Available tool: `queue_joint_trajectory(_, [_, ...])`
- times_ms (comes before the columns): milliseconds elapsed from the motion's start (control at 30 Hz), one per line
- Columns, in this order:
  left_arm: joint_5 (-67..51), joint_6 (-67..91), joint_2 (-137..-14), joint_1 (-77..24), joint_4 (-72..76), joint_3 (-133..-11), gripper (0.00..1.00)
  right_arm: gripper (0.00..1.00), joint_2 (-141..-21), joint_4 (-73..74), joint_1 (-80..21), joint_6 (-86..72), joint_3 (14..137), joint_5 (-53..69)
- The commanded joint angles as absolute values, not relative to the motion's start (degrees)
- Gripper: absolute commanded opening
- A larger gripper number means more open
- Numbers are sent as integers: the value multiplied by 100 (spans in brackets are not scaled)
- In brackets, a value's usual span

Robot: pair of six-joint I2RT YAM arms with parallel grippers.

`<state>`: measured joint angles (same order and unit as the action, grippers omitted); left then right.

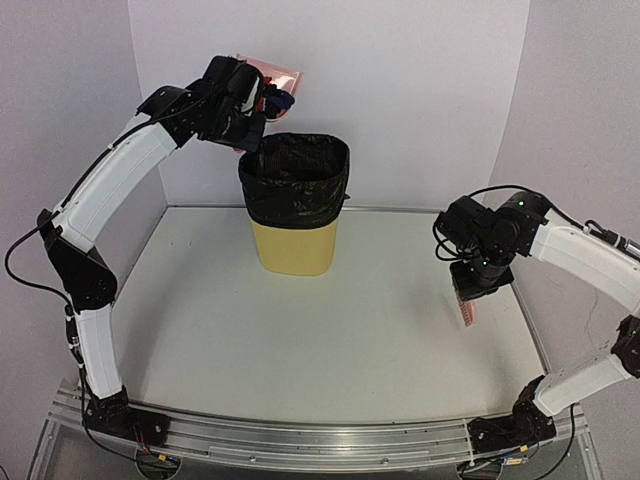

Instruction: Sweep away the paper scraps from the table

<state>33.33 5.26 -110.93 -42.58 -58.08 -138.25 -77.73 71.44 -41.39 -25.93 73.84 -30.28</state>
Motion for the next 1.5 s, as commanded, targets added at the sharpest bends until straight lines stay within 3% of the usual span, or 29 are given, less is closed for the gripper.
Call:
queue_joint_trajectory(0, [3861,-115,-11506,-4195,-5370,-14173,0,0,-7651,7118,-4113,-2573,7391,-2944])
queue_joint_trajectory(467, [4810,-1383,-12081,-4139,-4696,-14161,0,0,-7759,7112,-4113,-2610,7349,-2926])
queue_joint_trajectory(733, [5841,-3638,-11901,-4204,-2953,-12939,0,0,-7791,7118,-4113,-2630,7339,-2979])
queue_joint_trajectory(1167, [6486,-6446,-11953,-4376,-147,-12507,0,0,-7758,7117,-4113,-2707,7317,-2835])
queue_joint_trajectory(1467, [6488,-7461,-11883,-4612,1018,-12355,0,0,-7637,7113,-4113,-2731,7273,-2862])
